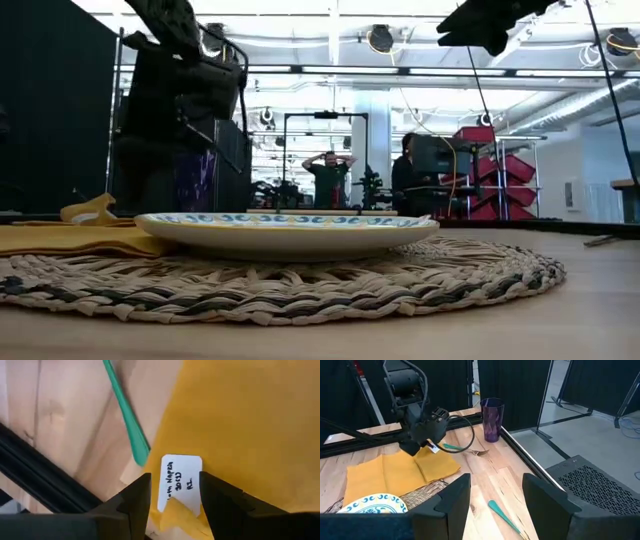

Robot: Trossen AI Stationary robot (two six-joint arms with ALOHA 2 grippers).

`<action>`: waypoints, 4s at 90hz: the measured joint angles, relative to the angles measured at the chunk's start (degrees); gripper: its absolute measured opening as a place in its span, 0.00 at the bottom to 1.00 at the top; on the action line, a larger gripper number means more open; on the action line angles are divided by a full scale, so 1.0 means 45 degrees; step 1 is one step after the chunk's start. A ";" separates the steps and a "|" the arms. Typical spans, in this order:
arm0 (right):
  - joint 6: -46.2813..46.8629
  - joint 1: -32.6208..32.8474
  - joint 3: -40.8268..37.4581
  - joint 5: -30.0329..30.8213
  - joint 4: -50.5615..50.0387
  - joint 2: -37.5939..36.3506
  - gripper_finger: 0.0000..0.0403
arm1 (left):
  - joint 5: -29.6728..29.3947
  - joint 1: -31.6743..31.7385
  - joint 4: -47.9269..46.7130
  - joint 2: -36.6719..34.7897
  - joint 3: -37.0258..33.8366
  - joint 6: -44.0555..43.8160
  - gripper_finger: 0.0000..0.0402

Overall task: Set table place
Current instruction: Fold the yellow table napkin

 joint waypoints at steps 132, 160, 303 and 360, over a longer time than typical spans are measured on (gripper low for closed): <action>0.0167 0.0520 0.0009 -0.1875 0.0582 0.1894 0.41 | -0.0894 -0.2993 0.0495 -0.5288 0.0119 -0.3810 0.37; 0.1110 0.1858 0.0014 -0.2001 0.6310 0.7102 0.41 | -0.2525 -0.4935 0.2282 -0.8750 0.0102 -0.3884 0.37; 0.1015 0.5360 1.5304 -0.2200 -0.1730 2.0997 0.41 | 0.0523 -0.8109 -0.1169 -0.9431 -0.0454 -0.6922 0.37; 0.1568 0.5360 1.5275 -0.2210 -0.1433 2.1426 0.41 | 0.0266 -1.3701 0.0596 -0.6880 -0.1985 -1.1310 0.37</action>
